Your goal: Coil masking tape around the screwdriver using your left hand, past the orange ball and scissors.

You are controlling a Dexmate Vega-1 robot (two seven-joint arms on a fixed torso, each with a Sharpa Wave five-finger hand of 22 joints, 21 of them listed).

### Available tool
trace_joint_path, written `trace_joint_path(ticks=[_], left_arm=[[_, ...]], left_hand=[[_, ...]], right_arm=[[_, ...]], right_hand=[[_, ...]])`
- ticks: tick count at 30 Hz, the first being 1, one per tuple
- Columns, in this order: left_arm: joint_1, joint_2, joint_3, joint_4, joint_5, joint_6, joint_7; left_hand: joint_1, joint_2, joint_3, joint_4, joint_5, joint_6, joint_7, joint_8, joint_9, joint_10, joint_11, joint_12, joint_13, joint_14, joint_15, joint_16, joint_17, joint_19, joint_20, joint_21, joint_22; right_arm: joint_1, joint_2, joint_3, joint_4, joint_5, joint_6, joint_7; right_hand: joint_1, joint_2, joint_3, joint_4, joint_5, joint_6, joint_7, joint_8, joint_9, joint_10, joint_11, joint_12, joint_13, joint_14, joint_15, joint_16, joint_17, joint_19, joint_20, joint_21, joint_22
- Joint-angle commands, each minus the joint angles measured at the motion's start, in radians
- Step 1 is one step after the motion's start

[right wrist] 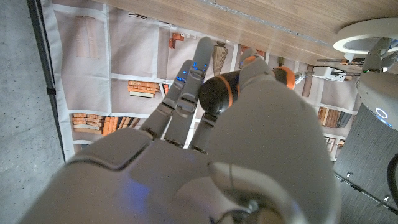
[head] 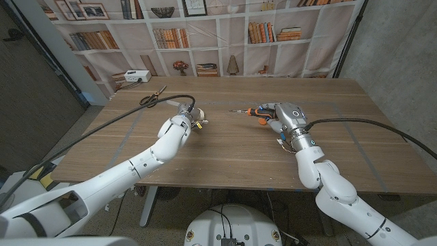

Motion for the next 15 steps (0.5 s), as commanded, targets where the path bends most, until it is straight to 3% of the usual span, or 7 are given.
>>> trace_joint_path(ticks=[1,6,8,15], left_arm=[[0.029,-0.004,-0.03,-0.001,-0.05,0.03,0.147],[0.041,-0.001,-0.047,-0.014,-0.083,0.039,0.21],[0.039,0.002,-0.046,-0.018,-0.081,0.041,0.214],[0.037,0.006,-0.044,-0.021,-0.069,0.058,0.235]], left_hand=[[0.068,0.086,0.053,0.05,0.025,0.004,0.012,-0.001,0.0,0.109,-0.067,0.019,0.085,0.057,-0.112,0.013,0.015,0.028,-0.009,0.031,0.006],[0.079,0.082,0.061,0.049,0.032,0.022,0.02,0.006,0.002,0.126,-0.067,0.026,0.099,0.084,-0.112,0.02,0.025,0.033,-0.013,0.046,0.007],[0.079,0.081,0.062,0.048,0.033,0.023,0.02,0.006,0.002,0.127,-0.066,0.026,0.1,0.086,-0.112,0.02,0.025,0.033,-0.014,0.047,0.008],[0.086,0.074,0.065,0.044,0.036,0.034,0.025,0.008,0.002,0.134,-0.065,0.029,0.11,0.092,-0.113,0.019,0.032,0.028,-0.018,0.054,0.009]], right_arm=[[0.01,0.003,0.014,-0.003,0.061,0.013,0.03],[0.007,0.008,0.048,-0.014,0.169,0.039,0.057],[0.016,-0.011,0.047,-0.028,0.183,0.025,0.114],[0.111,-0.092,0.014,-0.066,0.295,-0.04,0.434]], right_hand=[[0.065,0.106,0.001,0.008,0.001,0.261,0.153,0.005,0.003,0.195,0.049,-0.005,0.001,0.04,-0.085,-0.002,0.003,-0.002,-0.15,0.012,0.003],[0.065,0.108,0.001,0.008,0.002,0.261,0.156,0.004,0.003,0.198,0.05,-0.005,0.001,0.044,-0.084,-0.004,0.003,-0.001,-0.149,0.015,0.003],[0.064,0.11,0.001,0.01,0.002,0.263,0.156,0.004,0.003,0.201,0.051,-0.006,-0.001,0.047,-0.084,-0.005,0.003,0.0,-0.149,0.018,0.003],[0.059,0.1,-0.006,0.012,0.004,0.267,0.153,0.002,0.004,0.193,0.042,-0.014,0.001,0.04,-0.083,-0.022,-0.001,-0.009,-0.153,0.026,0.002]])
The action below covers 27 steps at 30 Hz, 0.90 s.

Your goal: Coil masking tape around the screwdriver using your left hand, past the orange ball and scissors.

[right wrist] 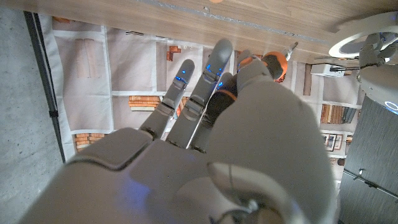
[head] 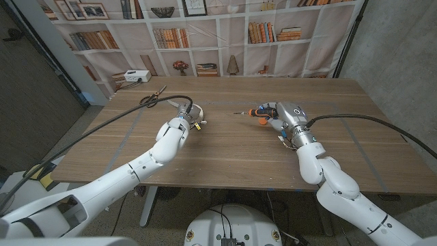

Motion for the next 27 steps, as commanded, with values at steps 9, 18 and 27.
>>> trace_joint_path(ticks=[9,18,27], left_arm=[[0.026,0.015,-0.037,-0.035,-0.01,0.067,0.129],[0.042,0.027,-0.06,-0.06,-0.028,0.074,0.174],[0.056,0.031,-0.077,-0.081,-0.039,0.082,0.205]], left_hand=[[0.094,0.065,0.06,0.046,0.01,0.029,0.0,0.008,0.0,0.113,-0.088,0.011,0.12,0.017,-0.077,0.002,0.014,-0.006,-0.012,0.016,0.003],[0.094,0.064,0.061,0.046,0.011,0.034,-0.001,0.008,0.0,0.114,-0.088,0.011,0.127,0.019,-0.076,-0.001,0.017,-0.011,-0.013,0.021,0.003],[0.095,0.063,0.061,0.047,0.013,0.038,-0.003,0.008,-0.001,0.116,-0.088,0.011,0.133,0.02,-0.076,-0.004,0.02,-0.014,-0.013,0.025,0.002]], right_arm=[[0.222,-0.121,-0.096,-0.004,0.274,-0.13,0.552],[0.28,-0.154,-0.246,0.011,0.058,-0.197,0.528],[0.295,-0.127,-0.305,0.005,-0.141,-0.31,0.633]], right_hand=[[0.06,0.096,-0.006,0.006,0.005,0.24,0.145,-0.007,0.002,0.156,0.043,-0.02,0.008,-0.027,-0.016,-0.04,-0.01,-0.021,-0.153,0.021,-0.001],[0.057,0.123,-0.01,0.026,0.022,0.207,0.115,-0.026,0.008,0.094,0.042,-0.059,0.03,-0.151,-0.012,-0.141,-0.031,-0.073,-0.093,0.046,-0.015],[0.038,0.065,-0.038,0.005,-0.042,-0.054,0.101,-0.061,0.011,-0.117,0.031,-0.181,0.023,-0.386,0.005,-0.25,-0.018,-0.129,-0.013,0.088,-0.074]])
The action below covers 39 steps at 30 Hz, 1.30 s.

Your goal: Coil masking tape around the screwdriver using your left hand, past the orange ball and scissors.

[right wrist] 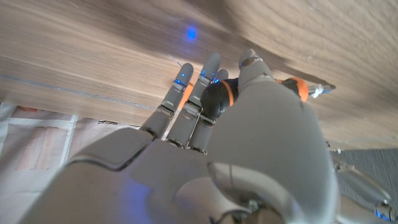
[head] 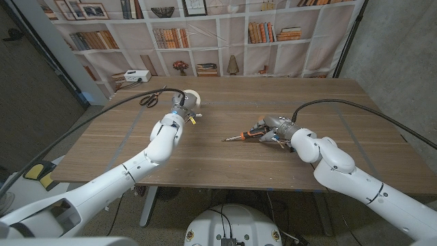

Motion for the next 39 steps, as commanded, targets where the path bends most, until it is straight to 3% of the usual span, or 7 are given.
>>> trace_joint_path(ticks=[1,5,8,17,23,29,39], left_arm=[[0.021,0.009,-0.026,-0.028,-0.015,0.016,0.049],[0.031,0.01,-0.037,-0.038,-0.026,0.022,0.065],[0.037,0.012,-0.043,-0.045,-0.03,0.028,0.069],[0.055,0.014,-0.064,-0.058,-0.054,0.037,0.099],[0.068,0.01,-0.092,-0.07,-0.127,0.028,0.122],[0.096,0.008,-0.154,-0.104,-0.278,0.002,0.162],[0.143,0.001,-0.251,-0.143,-0.505,-0.031,0.226]], left_hand=[[0.084,0.074,0.057,0.051,0.004,0.027,-0.014,0.003,0.003,0.105,-0.098,0.007,0.13,0.01,-0.074,-0.005,0.003,-0.005,-0.005,0.008,0.003],[0.084,0.075,0.057,0.051,0.004,0.028,-0.014,0.003,0.003,0.107,-0.099,0.007,0.133,0.012,-0.075,-0.006,0.005,-0.006,-0.005,0.01,0.003],[0.084,0.076,0.058,0.052,0.005,0.029,-0.012,0.003,0.003,0.108,-0.099,0.008,0.135,0.013,-0.074,-0.006,0.006,-0.007,-0.005,0.012,0.002],[0.084,0.076,0.058,0.054,0.005,0.032,-0.008,0.002,0.003,0.11,-0.099,0.008,0.142,0.017,-0.074,-0.009,0.009,-0.011,-0.005,0.017,0.002],[0.085,0.074,0.058,0.054,0.006,0.033,-0.006,0.002,0.002,0.113,-0.099,0.008,0.146,0.017,-0.073,-0.012,0.01,-0.017,-0.003,0.019,0.001],[0.085,0.072,0.059,0.053,0.006,0.031,-0.001,0.0,0.002,0.112,-0.099,0.008,0.15,0.016,-0.073,-0.016,0.011,-0.018,-0.002,0.023,0.001],[0.085,0.071,0.06,0.055,0.008,0.026,0.006,-0.003,0.006,0.106,-0.099,0.005,0.159,0.01,-0.072,-0.033,0.005,-0.014,0.006,0.033,0.0]], right_arm=[[0.049,0.01,-0.1,0.001,-0.228,-0.126,0.139],[0.067,0.024,-0.126,0.001,-0.311,-0.15,0.243],[0.08,0.039,-0.136,0.005,-0.36,-0.154,0.318],[0.083,0.078,-0.12,0.018,-0.412,-0.085,0.434],[0.061,0.101,-0.096,0.025,-0.409,-0.033,0.409],[0.068,0.132,-0.098,0.058,-0.446,-0.006,0.42],[0.069,0.162,-0.086,0.089,-0.493,0.032,0.436]], right_hand=[[0.022,0.059,-0.049,0.029,-0.018,-0.045,0.068,-0.003,-0.001,-0.164,-0.005,-0.072,0.001,-0.139,-0.085,-0.07,-0.01,-0.038,-0.007,0.012,-0.036],[-0.014,0.034,-0.076,0.037,-0.007,-0.168,0.054,-0.01,-0.004,-0.257,-0.013,-0.09,0.009,-0.238,-0.083,-0.117,-0.023,-0.087,0.016,0.0,-0.061],[-0.046,0.013,-0.103,0.043,0.008,-0.253,0.046,-0.008,-0.005,-0.381,-0.008,-0.102,0.01,-0.338,-0.067,-0.155,-0.031,-0.149,0.051,-0.021,-0.077],[-0.077,0.006,-0.13,0.049,0.052,-0.387,0.047,-0.004,-0.005,-0.585,0.01,-0.102,0.001,-0.539,-0.018,-0.207,-0.064,-0.263,0.092,-0.075,-0.091],[-0.103,0.028,-0.133,0.067,0.061,-0.399,0.053,0.004,-0.006,-0.581,0.01,-0.086,-0.003,-0.523,-0.023,-0.186,-0.069,-0.251,0.088,-0.078,-0.092],[-0.101,0.052,-0.124,0.066,0.073,-0.387,0.065,0.015,-0.007,-0.544,0.014,-0.068,-0.01,-0.449,-0.042,-0.158,-0.089,-0.164,0.076,-0.051,-0.091],[-0.088,0.065,-0.113,0.054,0.077,-0.351,0.076,0.028,-0.008,-0.489,0.013,-0.05,-0.017,-0.366,-0.055,-0.136,-0.112,-0.111,0.067,-0.032,-0.089]])
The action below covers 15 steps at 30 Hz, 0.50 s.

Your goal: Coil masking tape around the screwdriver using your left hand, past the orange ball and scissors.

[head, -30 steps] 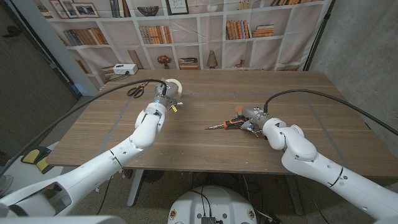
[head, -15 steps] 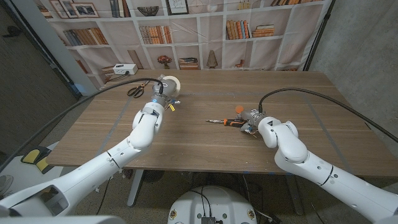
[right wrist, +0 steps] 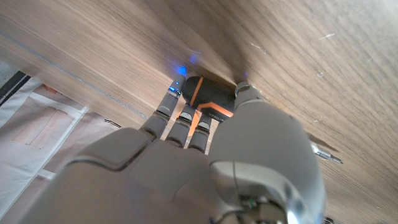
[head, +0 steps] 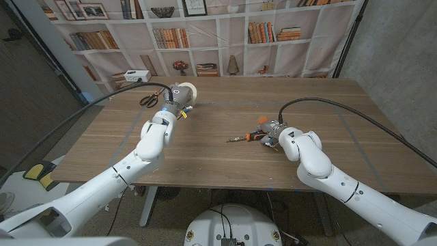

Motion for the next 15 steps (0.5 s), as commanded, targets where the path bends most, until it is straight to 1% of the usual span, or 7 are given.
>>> trace_joint_path(ticks=[1,4,7,9,11,12,15], left_arm=[[0.055,-0.013,-0.118,-0.045,-0.307,-0.05,0.09],[0.063,-0.021,-0.145,-0.051,-0.376,-0.056,0.105],[0.066,-0.027,-0.166,-0.053,-0.44,-0.061,0.113],[0.067,-0.026,-0.173,-0.053,-0.469,-0.063,0.12],[0.067,-0.025,-0.176,-0.055,-0.489,-0.062,0.13],[0.067,-0.022,-0.176,-0.056,-0.496,-0.062,0.133],[0.065,-0.015,-0.176,-0.059,-0.52,-0.064,0.141]], left_hand=[[0.072,0.085,0.061,0.054,0.008,0.014,0.0,0.005,0.004,0.106,-0.098,0.002,0.16,0.003,-0.069,-0.008,-0.004,0.01,0.01,0.011,0.002],[0.075,0.086,0.063,0.053,0.009,0.011,0.008,0.004,0.006,0.105,-0.098,0.002,0.163,0.005,-0.069,-0.013,-0.007,0.012,0.013,0.015,0.002],[0.076,0.087,0.064,0.052,0.009,0.013,0.01,0.005,0.009,0.104,-0.096,0.001,0.166,0.007,-0.068,-0.017,-0.009,0.014,0.013,0.019,0.002],[0.077,0.087,0.065,0.052,0.009,0.012,0.011,0.005,0.01,0.104,-0.095,0.001,0.168,0.009,-0.068,-0.02,-0.011,0.013,0.014,0.021,0.002],[0.078,0.087,0.066,0.052,0.009,0.01,0.014,0.005,0.012,0.104,-0.093,0.002,0.17,0.011,-0.067,-0.023,-0.013,0.013,0.015,0.023,0.001],[0.078,0.087,0.066,0.052,0.009,0.011,0.015,0.005,0.012,0.103,-0.092,0.001,0.171,0.011,-0.067,-0.025,-0.014,0.012,0.015,0.024,0.001],[0.079,0.088,0.068,0.053,0.009,0.008,0.016,0.005,0.015,0.103,-0.093,0.002,0.174,0.013,-0.067,-0.028,-0.017,0.012,0.014,0.027,0.001]], right_arm=[[-0.003,0.042,0.02,0.04,-0.038,0.059,0.021],[0.002,0.045,0.022,0.046,-0.032,0.075,0.052],[0.016,0.056,0.011,0.058,-0.043,0.081,0.106],[0.019,0.058,0.012,0.062,-0.036,0.092,0.121],[0.007,0.053,0.014,0.062,-0.035,0.111,0.078],[-0.003,0.047,0.017,0.06,-0.035,0.123,0.044],[-0.028,0.033,0.036,0.059,-0.004,0.167,-0.053]], right_hand=[[0.001,0.002,0.01,-0.005,0.006,0.034,0.0,0.016,0.003,0.045,-0.01,0.015,-0.004,0.056,-0.134,0.018,-0.01,0.035,-0.007,0.017,0.004],[0.006,0.008,0.015,-0.011,0.007,0.083,-0.024,0.028,0.002,0.081,-0.034,0.023,-0.008,0.1,-0.144,0.033,-0.012,0.063,-0.017,0.029,0.005],[0.036,0.034,0.037,-0.027,0.011,0.083,-0.041,0.023,0.001,0.068,-0.052,0.012,-0.012,0.086,-0.147,0.03,-0.007,0.053,-0.027,0.028,0.007],[0.025,0.038,0.035,-0.022,0.004,0.078,-0.051,0.017,0.0,0.043,-0.072,-0.002,-0.014,0.055,-0.138,0.027,0.004,0.027,-0.032,0.023,0.008],[0.016,0.041,0.033,-0.018,0.0,0.088,-0.07,0.019,0.001,0.055,-0.086,0.001,-0.016,0.039,-0.139,0.028,0.012,0.007,-0.027,0.018,0.009],[0.015,0.041,0.034,-0.019,-0.005,0.125,-0.064,0.031,0.001,0.089,-0.076,0.012,-0.018,0.056,-0.144,0.038,0.016,0.006,-0.031,0.02,0.01],[0.044,0.053,0.054,-0.037,-0.026,0.35,-0.062,0.086,-0.001,0.298,-0.069,0.071,-0.024,0.266,-0.174,0.158,0.065,0.08,-0.082,0.078,0.021]])
